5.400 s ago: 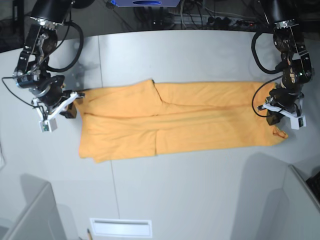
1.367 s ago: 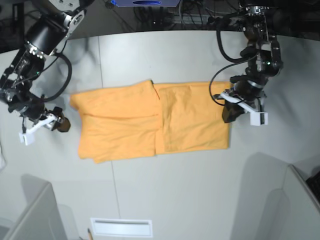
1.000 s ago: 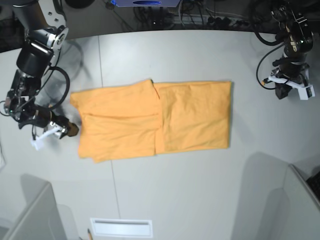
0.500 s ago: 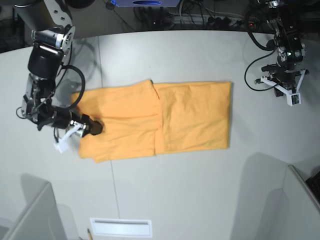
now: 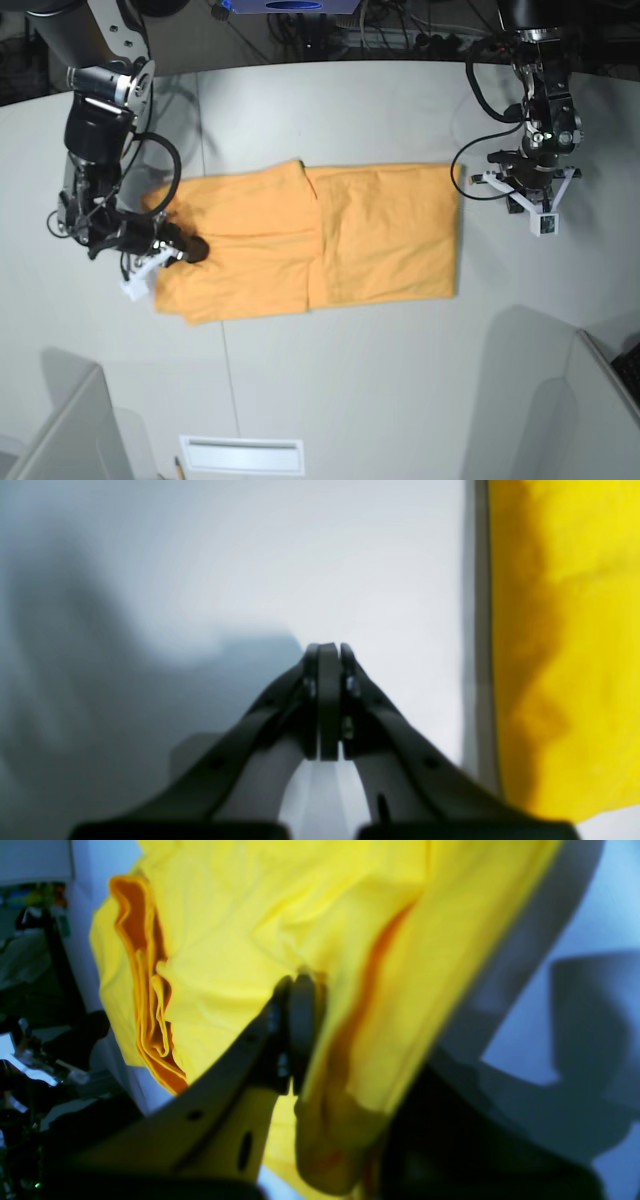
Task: Fold the T-shirt properly
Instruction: 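Grasp the other strip end with the right gripper and lift it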
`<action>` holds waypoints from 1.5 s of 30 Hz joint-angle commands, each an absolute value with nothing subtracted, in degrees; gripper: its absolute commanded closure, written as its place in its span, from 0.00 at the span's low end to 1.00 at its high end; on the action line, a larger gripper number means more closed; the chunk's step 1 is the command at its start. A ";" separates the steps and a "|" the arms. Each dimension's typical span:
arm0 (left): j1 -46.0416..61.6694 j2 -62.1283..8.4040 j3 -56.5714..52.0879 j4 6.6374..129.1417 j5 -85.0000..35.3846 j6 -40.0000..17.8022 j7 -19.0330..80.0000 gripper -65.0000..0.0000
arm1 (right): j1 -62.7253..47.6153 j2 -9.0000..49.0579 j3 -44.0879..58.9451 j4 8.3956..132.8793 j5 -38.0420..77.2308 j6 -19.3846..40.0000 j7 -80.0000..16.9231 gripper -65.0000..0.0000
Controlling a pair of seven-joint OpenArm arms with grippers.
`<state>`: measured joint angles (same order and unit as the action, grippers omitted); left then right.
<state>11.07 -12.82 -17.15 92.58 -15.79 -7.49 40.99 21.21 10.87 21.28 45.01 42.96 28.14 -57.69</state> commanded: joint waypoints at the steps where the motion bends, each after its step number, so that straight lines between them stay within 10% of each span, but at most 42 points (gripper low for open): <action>1: 9.89 -13.49 -15.87 92.97 -16.13 -7.78 39.87 1.00 | 21.76 12.09 21.14 45.41 40.40 27.56 -57.36 1.00; 10: 6.46 -13.32 -5.85 90.42 -16.13 -7.78 39.87 1.00 | 24.75 13.85 10.86 48.84 40.31 27.30 -54.37 1.00; 30: 2.15 -13.49 0.66 90.33 -16.13 -7.78 40.13 1.00 | 11.47 9.89 -5.32 97.89 40.57 8.40 -54.55 1.00; 45: 4.44 -15.16 0.40 90.24 -16.13 -7.78 40.13 1.00 | 13.05 2.59 -18.07 102.29 40.31 -0.04 -54.11 1.00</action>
